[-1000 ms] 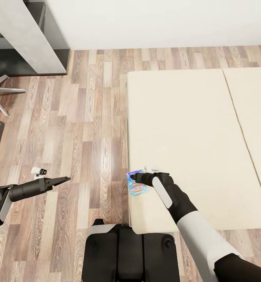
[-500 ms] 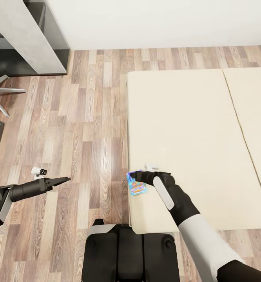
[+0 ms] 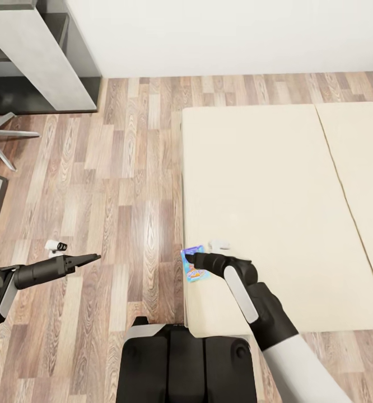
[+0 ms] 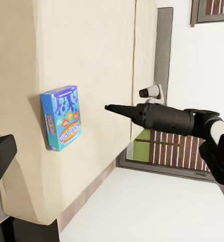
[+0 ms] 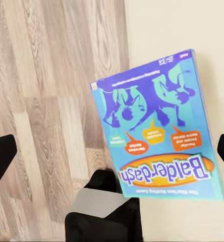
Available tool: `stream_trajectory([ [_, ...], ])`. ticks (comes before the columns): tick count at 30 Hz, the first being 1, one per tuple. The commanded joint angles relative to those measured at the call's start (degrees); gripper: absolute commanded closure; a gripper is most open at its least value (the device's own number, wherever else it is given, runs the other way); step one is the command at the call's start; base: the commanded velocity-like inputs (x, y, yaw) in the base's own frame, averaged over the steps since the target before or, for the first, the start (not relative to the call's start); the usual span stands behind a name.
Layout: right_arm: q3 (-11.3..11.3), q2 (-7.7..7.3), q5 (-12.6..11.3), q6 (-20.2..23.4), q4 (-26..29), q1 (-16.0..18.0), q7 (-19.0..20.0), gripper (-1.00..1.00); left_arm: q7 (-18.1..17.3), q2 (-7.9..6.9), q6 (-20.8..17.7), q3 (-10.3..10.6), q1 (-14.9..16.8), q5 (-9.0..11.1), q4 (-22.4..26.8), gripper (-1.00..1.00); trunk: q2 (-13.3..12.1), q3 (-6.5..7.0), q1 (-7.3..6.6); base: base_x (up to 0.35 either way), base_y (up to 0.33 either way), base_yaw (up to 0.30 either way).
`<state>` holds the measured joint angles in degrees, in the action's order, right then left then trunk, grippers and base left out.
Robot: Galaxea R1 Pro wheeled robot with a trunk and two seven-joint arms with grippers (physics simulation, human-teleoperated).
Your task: Put all the toys in the child's room - the three board games (two on the bed and one on the table), the two jigsaw puzzles on the table, and the tennis ball on the table - inside the toy box on the table in the child's room.
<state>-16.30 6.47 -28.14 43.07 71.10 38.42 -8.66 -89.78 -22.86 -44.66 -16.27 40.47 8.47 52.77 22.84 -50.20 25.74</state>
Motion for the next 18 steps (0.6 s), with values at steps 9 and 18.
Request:
stream_trajectory([
  [9, 0.10, -0.11, 0.02, 0.94, 0.43, -2.27, -0.66, -1.00, -0.22, 0.02, -0.52, 0.02, -0.92, -0.32, -0.76, -1.00, 0.09, 0.80, 0.04, 0.000, 0.000, 0.000],
  [18, 0.23, -0.14, 0.18, 0.85, -0.01, -2.95, -0.66, -1.00, -0.22, -0.08, -0.51, -0.01, -3.81, -0.45, -0.87, -1.00, 0.09, 1.65, 0.04, 0.000, 0.000, 0.000],
])
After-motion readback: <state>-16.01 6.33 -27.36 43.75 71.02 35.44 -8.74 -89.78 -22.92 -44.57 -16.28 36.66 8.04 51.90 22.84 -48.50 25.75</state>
